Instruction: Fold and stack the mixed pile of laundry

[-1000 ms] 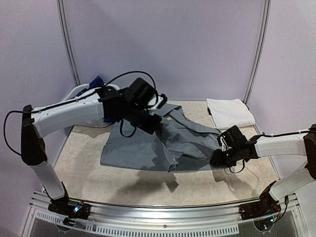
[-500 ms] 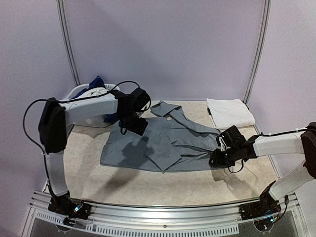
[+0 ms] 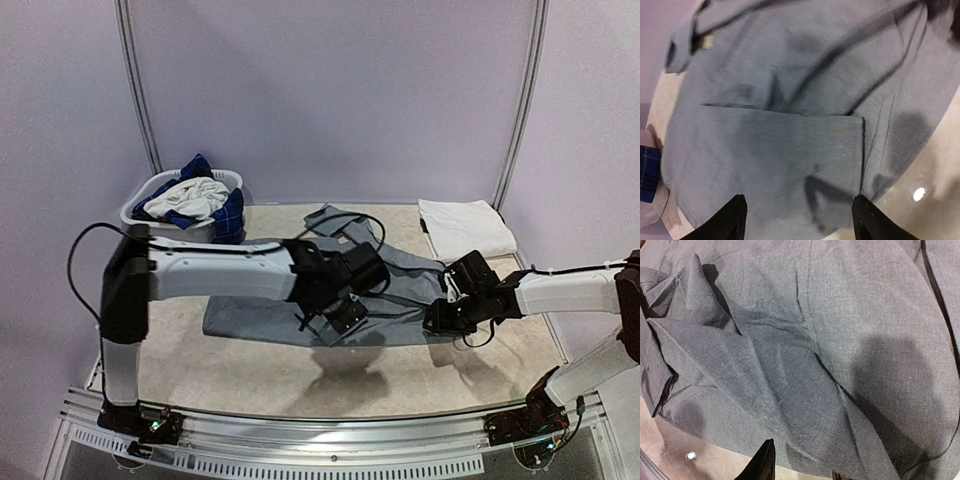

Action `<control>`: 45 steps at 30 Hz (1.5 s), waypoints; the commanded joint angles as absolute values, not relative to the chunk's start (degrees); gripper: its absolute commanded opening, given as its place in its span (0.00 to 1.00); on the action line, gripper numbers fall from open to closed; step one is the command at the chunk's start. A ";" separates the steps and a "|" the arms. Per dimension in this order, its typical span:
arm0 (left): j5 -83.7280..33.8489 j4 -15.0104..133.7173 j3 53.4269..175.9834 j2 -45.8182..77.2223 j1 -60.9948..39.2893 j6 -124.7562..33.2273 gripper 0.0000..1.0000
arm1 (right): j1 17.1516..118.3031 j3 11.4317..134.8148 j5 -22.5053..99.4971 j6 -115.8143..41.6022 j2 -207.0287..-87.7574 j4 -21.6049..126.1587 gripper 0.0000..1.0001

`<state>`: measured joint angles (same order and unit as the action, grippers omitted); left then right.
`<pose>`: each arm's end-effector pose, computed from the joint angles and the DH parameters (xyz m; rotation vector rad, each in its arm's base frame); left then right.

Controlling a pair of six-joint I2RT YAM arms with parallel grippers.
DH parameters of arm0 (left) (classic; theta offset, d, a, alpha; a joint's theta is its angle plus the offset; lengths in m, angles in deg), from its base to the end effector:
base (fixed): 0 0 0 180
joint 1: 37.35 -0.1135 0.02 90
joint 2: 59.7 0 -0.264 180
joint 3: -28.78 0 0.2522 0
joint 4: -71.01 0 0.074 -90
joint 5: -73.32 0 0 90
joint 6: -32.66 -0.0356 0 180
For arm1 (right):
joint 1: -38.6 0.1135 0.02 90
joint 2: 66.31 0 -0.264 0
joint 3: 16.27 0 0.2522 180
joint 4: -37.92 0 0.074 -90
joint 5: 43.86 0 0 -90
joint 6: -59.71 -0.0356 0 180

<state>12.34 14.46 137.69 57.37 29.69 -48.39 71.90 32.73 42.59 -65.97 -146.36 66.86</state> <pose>0.1855 -0.3935 0.2177 1.0807 2.2433 0.1637 0.2038 0.1365 0.1486 0.0337 2.7039 0.4795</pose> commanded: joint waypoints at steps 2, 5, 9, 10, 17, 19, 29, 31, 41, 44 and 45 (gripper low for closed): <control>14.10 9.64 145.23 66.30 31.91 -49.16 0.73 | 71.56 32.68 42.70 -65.80 -145.68 67.13 0.38; 12.88 9.21 147.01 68.43 31.91 -49.42 0.72 | 71.56 32.39 42.80 -65.83 -145.51 67.27 0.38; 13.73 9.00 147.71 70.50 31.86 -49.61 0.72 | 71.59 32.21 42.88 -65.62 -145.24 67.36 0.38; 14.07 9.00 147.75 70.88 31.83 -49.60 0.72 | 71.57 32.18 42.88 -65.62 -145.19 67.37 0.38; 15.19 8.87 147.65 73.29 30.97 -49.43 0.71 | 71.61 32.07 42.84 -65.45 -145.24 67.52 0.38; 14.85 9.78 147.26 73.28 30.26 -49.40 0.70 | 71.61 31.95 42.80 -65.45 -145.24 67.46 0.38; 18.31 10.71 146.50 71.40 29.93 -50.22 0.20 | 71.58 31.59 43.21 -65.58 -145.22 67.53 0.38; 18.63 10.88 145.94 70.67 29.66 -50.48 0.10 | 71.59 31.59 43.17 -65.61 -145.22 67.35 0.38; 22.39 23.74 125.10 45.88 26.90 -51.19 0.00 | 71.57 32.03 43.82 -65.77 -145.85 67.65 0.38; 21.16 28.94 115.61 38.28 25.64 -52.48 0.00 | 71.57 32.20 44.12 -65.80 -145.77 67.64 0.38; 20.45 29.78 113.58 36.62 24.51 -52.10 0.00 | 71.55 32.25 44.16 -65.80 -145.77 67.66 0.38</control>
